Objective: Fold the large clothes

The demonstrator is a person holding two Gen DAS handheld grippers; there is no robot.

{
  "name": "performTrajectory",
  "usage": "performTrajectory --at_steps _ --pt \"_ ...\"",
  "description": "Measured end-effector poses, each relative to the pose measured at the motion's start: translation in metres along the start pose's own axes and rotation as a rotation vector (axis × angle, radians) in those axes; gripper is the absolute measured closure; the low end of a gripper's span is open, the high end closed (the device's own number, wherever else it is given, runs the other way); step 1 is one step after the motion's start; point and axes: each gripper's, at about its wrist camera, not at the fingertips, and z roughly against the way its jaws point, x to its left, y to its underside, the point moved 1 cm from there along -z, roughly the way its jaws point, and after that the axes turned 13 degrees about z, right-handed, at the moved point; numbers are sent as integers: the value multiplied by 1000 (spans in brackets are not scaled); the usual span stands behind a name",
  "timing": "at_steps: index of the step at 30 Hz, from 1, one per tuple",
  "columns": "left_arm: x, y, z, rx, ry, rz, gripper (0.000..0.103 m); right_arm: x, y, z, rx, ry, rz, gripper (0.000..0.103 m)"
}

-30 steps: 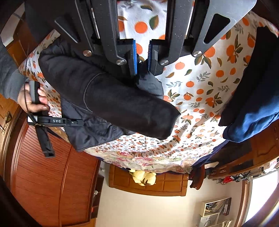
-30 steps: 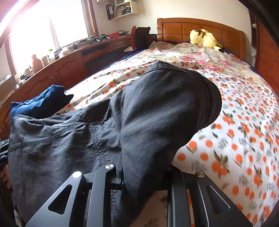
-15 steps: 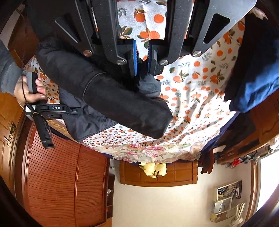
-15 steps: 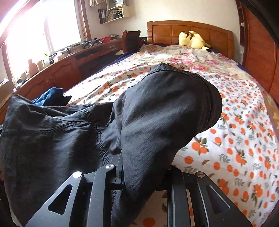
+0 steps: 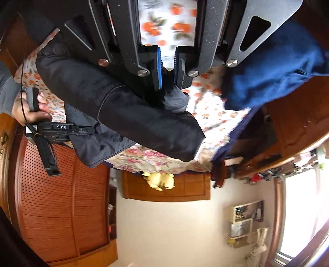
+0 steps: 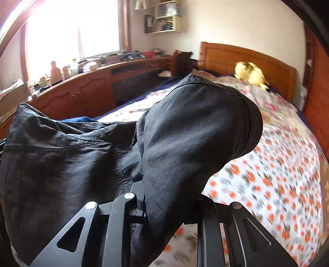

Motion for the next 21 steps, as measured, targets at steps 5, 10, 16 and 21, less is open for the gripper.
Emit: performTrajectory --at_steps 5,10,16,21 --pt "60 -22 23 -39 -100 -9 94 52 -68 -25 -39 -42 69 81" --pt "129 -41 49 -88 -224 43 94 115 -147 -61 -77 -95 151 81" --pt "209 -43 68 -107 -397 104 94 197 -224 -113 -106 -154 233 81" --pt "264 -13 63 -59 -493 186 94 250 -247 -165 -62 -203 242 79"
